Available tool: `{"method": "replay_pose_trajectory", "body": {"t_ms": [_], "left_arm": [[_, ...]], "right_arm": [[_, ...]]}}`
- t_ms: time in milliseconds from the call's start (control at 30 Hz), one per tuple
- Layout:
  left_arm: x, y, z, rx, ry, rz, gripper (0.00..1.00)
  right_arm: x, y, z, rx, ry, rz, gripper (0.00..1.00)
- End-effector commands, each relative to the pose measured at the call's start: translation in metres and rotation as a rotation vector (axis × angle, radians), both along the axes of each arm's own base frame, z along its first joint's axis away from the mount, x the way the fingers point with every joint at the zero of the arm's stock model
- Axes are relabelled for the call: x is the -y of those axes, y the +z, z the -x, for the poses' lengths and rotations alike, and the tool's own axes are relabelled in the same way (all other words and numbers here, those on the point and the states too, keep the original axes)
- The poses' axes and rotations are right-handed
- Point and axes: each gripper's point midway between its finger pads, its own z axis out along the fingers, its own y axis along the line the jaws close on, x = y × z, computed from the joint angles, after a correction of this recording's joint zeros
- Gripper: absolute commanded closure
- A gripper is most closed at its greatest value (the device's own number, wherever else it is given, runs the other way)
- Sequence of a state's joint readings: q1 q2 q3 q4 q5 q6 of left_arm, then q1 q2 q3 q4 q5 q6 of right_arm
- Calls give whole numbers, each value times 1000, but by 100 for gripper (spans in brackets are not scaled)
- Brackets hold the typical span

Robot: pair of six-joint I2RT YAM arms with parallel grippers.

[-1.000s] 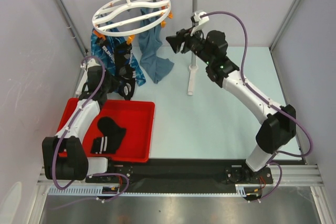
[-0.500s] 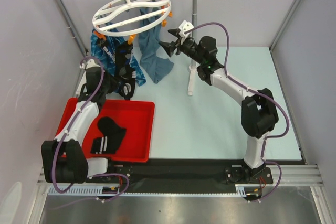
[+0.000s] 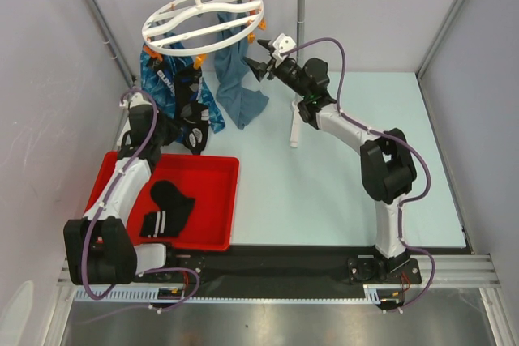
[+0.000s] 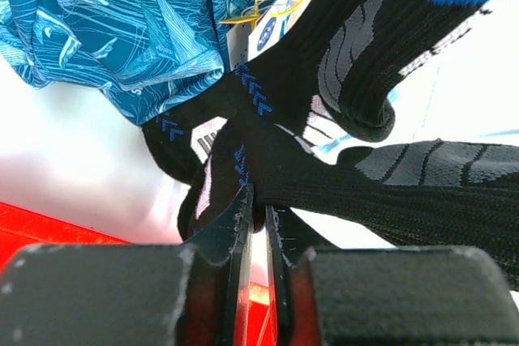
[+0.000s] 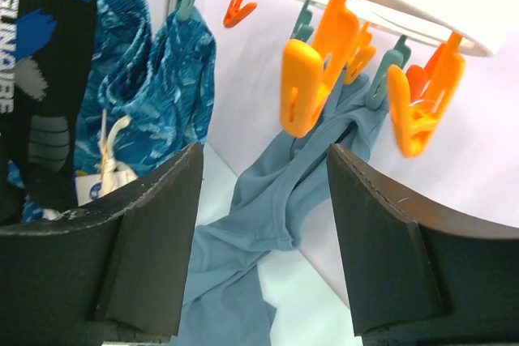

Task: Clip the socks to the hanger
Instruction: Rotate the hanger at the clothesline.

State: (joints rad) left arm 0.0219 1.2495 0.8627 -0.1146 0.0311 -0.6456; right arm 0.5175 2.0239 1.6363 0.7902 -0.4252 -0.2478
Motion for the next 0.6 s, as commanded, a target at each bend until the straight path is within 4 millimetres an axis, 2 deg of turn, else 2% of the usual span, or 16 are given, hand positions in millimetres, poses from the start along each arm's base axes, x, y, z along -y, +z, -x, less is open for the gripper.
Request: {"method": "replay_pose_trajectory", "body": {"t_ms": [0,267,567], "left_arm": [[-2,17,-1,60,-15,-14,86],[-3,12,2,54,-10,-11,85],[-3,13,4,57,-12,-7,85]], "right_arm": [[7,42,-4,114,-48,-84,34],[-1,55,-4,139,-39,-110,36],[-16,55,-1,111,3,-121,43]]}}
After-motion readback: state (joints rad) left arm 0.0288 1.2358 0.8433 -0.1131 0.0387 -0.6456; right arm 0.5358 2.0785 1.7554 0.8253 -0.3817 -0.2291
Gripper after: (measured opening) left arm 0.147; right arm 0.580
